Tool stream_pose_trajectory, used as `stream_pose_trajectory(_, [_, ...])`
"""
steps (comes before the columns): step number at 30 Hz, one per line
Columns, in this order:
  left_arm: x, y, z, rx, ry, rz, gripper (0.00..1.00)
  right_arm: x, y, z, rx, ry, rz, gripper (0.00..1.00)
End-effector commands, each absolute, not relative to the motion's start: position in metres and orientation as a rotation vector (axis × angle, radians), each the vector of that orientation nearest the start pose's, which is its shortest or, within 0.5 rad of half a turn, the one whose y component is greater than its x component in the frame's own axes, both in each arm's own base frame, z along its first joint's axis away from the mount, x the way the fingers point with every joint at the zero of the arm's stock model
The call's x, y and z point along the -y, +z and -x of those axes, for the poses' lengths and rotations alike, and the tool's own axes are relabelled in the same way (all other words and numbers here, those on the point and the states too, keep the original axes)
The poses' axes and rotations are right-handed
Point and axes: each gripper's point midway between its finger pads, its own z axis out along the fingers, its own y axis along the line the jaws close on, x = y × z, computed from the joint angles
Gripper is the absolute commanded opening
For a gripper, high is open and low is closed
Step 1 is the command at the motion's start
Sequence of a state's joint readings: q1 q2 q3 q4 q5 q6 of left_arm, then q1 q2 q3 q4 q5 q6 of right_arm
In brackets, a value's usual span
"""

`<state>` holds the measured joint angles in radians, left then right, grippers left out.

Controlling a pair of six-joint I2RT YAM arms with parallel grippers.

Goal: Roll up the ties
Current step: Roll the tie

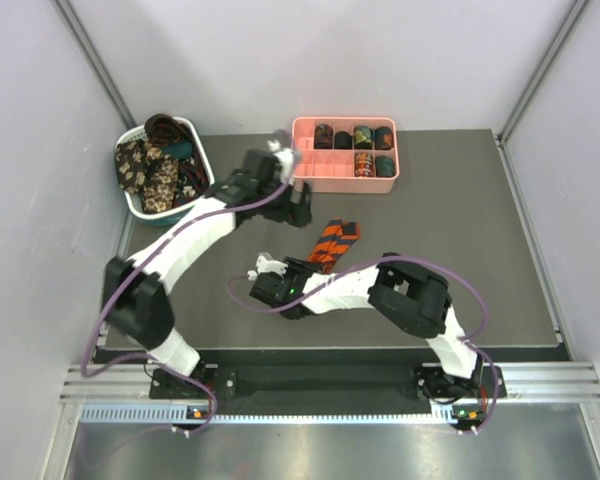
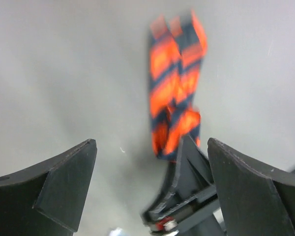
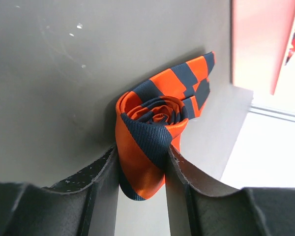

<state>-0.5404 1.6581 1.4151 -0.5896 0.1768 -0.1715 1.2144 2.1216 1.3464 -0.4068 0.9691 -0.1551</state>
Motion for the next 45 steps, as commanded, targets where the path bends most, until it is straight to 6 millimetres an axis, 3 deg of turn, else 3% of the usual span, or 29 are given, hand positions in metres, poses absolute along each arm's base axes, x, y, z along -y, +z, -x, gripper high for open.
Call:
stream_pose_trajectory(1, [0.243, 0.212, -0.374, -2.172, -0.613, -0.319, 0.99, -0.344, 0.043, -0.272, -1.94, -0.506, 1.222, 0.07])
stream_pose_trajectory(2, [0.23, 0.222, -0.377, -2.138, -0.598, -0.274, 0.99, -0.344, 0.041, -0.27, -1.95, -0.47, 1.235, 0.07])
stream_pose_trajectory(7, [0.181, 0.21, -0.383, -2.105, -0.452, -0.038, 0.99, -0.352, 0.056, -0.27, -1.973, -0.272, 1.215, 0.07])
stream_pose_trajectory(8, [0.166, 0.216, -0.384, -2.071, -0.39, 0.032, 0.99, -0.354, 0.054, -0.267, -1.987, -0.226, 1.226, 0.07])
stream_pose_trajectory(9, [0.159, 0.206, -0.38, -2.085, -0.377, 0.08, 0.99, -0.355, 0.054, -0.266, -1.995, -0.192, 1.226, 0.07])
stream_pose_trajectory(12, [0.135, 0.199, -0.374, -2.06, -0.315, 0.237, 0.99, -0.355, 0.057, -0.268, -2.028, -0.074, 1.202, 0.06])
stream_pose_trajectory(17, [0.118, 0.192, -0.368, -2.024, -0.334, 0.334, 0.99, -0.358, 0.064, -0.266, -2.046, 0.117, 1.177, 0.06])
stream_pose_trajectory(24, [0.118, 0.158, -0.359, -2.073, -0.381, 0.361, 0.99, -0.356, 0.069, -0.269, -2.1, 0.354, 1.146, 0.06])
stream_pose_trajectory(29, [0.146, 0.135, -0.35, -2.159, -0.505, 0.168, 0.99, -0.359, 0.075, -0.267, -2.145, 0.552, 1.159, 0.06])
stream_pose_trajectory(34, [0.166, 0.117, -0.343, -2.216, -0.587, 0.03, 0.99, -0.354, 0.07, -0.279, -2.243, 0.698, 1.116, 0.06])
stream_pose_trajectory(37, [0.179, 0.12, -0.344, -2.137, -0.675, -0.02, 0.99, -0.357, 0.068, -0.279, -2.27, 0.842, 1.112, 0.06])
stream_pose_trajectory(38, [0.182, 0.112, -0.337, -2.141, -0.698, -0.047, 0.99, -0.356, 0.067, -0.279, -2.278, 0.858, 1.111, 0.06])
stream_pose_trajectory(42, [0.189, 0.115, -0.33, -2.049, -0.696, -0.143, 0.99, -0.352, 0.06, -0.288, -2.332, 0.932, 1.055, 0.06])
stream_pose_trajectory(45, [0.203, 0.12, -0.318, -1.965, -0.717, -0.304, 0.99, -0.351, 0.055, -0.293, -2.358, 1.02, 1.023, 0.06])
